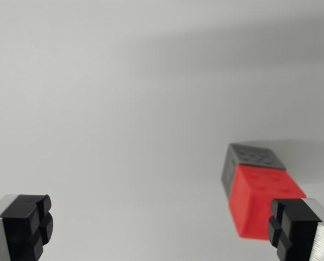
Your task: Destack cube
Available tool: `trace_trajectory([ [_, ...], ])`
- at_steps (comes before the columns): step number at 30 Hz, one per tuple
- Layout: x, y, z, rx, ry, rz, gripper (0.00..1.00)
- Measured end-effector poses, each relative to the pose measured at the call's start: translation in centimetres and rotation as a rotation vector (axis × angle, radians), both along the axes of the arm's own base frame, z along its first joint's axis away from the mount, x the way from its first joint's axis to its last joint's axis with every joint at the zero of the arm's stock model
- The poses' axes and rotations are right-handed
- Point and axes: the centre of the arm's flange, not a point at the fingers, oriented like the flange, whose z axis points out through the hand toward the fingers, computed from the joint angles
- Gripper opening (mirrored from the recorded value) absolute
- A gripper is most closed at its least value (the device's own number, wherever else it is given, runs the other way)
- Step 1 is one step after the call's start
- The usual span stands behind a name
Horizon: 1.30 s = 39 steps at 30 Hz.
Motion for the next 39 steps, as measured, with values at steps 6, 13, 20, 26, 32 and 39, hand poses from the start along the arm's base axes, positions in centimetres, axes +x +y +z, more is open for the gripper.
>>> trace_trajectory([
  [6,-1.7,-1.2,-1.0,-0.002,-0.005,-0.018,1.00],
  [13,-3.8,-2.7,-2.2,-0.005,-0.010,-0.039,1.00],
  [20,-5.9,-4.3,-3.5,-0.007,-0.016,-0.061,1.00],
  [26,-7.8,-5.6,-4.6,-0.010,-0.020,-0.081,1.00],
  [32,-9.8,-7.0,-5.8,-0.013,-0.026,-0.102,1.00],
  [39,-11.3,-8.2,-7.1,-0.017,-0.035,-0.117,1.00],
])
